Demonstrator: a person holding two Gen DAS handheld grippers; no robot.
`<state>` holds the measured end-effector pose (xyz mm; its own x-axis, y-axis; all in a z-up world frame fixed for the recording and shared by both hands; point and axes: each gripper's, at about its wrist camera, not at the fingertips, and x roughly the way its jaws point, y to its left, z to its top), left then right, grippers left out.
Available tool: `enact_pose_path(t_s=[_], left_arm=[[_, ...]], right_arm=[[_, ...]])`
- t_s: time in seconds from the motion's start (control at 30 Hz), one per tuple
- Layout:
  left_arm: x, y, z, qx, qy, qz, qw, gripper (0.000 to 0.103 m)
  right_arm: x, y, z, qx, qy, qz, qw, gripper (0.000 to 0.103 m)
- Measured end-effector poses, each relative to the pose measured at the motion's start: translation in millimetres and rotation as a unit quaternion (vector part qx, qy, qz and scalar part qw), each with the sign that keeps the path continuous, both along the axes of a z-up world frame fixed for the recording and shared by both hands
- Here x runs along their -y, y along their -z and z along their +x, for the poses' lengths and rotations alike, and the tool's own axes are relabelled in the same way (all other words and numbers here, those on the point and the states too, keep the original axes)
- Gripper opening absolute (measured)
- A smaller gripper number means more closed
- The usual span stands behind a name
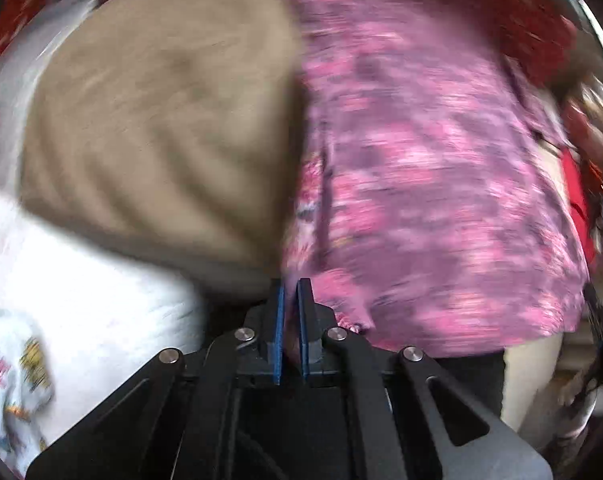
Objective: Fold small clothes
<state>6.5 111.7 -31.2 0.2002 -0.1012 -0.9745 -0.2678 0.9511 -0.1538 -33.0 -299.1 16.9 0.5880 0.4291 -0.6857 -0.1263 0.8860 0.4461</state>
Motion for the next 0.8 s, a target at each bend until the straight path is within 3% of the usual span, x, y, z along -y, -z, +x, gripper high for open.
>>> enact_pose_path(t_s=[0.07,0.13,0.17,0.23,0.33,0.37,0.43,0.47,0.5,0.6,0.67,0.7,0.73,0.8], left_arm=[[-20.7,20.4,-13.0,-0.034,-0.025,0.014,0.999,0.004],[-32.2,35.7,-23.9,-0.059,-0.041,-0.023,0.9972,0.004],[-37.1,38.1,-29.9,-0.056,-0.049,-0.048,0.9961,0.004],[-38.3,28.7,-31.1,-0.035,-0.041,-0.051,0.9972,0.004],[-32.4,4.8,-14.0,0.005,-0.016,-0.033,0.9993,0.012],[-29.1,-3.8,-2.9,0.019,-0.008,-0.032,0.9993,0.018],[-24.9,-17.4,22.5,0.046,-0.009,-0.024,0.9986,0.05],[-25.7,-19.8,38.1,0.058,-0.011,-0.024,0.998,0.052],[-24.8,-22.1,50.0,0.064,-0.011,-0.024,0.9976,0.052],[-8.8,-13.4,84.2,0.061,-0.006,-0.017,0.998,0.052],[14.1,6.0,105.8,0.052,-0.004,0.022,0.9984,0.052],[17.0,15.7,111.8,0.038,-0.005,0.041,0.9984,0.052],[19.3,25.0,116.1,0.023,-0.007,0.053,0.9983,0.052],[21.0,35.1,116.4,0.017,-0.007,0.068,0.9975,0.054]], right_arm=[[2.8,20.8,-0.6,-0.032,0.008,-0.013,0.999,0.002],[2.4,51.3,1.4,-0.083,0.018,-0.026,0.996,0.002],[2.7,60.3,2.2,-0.107,0.02,-0.029,0.994,0.002],[4.3,77.3,8.2,-0.149,0.04,-0.039,0.987,0.004],[6.2,66.9,23.2,-0.132,0.054,-0.018,0.99,0.009],[3.9,62.0,29.7,-0.121,0.052,-0.014,0.991,0.014],[-8.9,48.4,52.5,-0.094,0.045,-0.023,0.994,0.039],[-12.1,45.0,61.4,-0.081,0.044,-0.03,0.995,0.056],[-16.6,41.8,71.7,-0.068,0.046,-0.038,0.996,0.058],[-19.9,45.8,113.7,-0.061,0.06,-0.058,0.995,0.058],[-26.0,60.7,131.2,-0.07,0.07,-0.064,0.993,0.054],[-29.2,72.2,137.1,-0.08,0.057,-0.063,0.993,0.03],[-37.1,84.1,141.6,-0.085,0.035,-0.083,0.992,0.013],[-50.3,88.5,140.6,-0.056,0.009,-0.145,0.988,0.008]])
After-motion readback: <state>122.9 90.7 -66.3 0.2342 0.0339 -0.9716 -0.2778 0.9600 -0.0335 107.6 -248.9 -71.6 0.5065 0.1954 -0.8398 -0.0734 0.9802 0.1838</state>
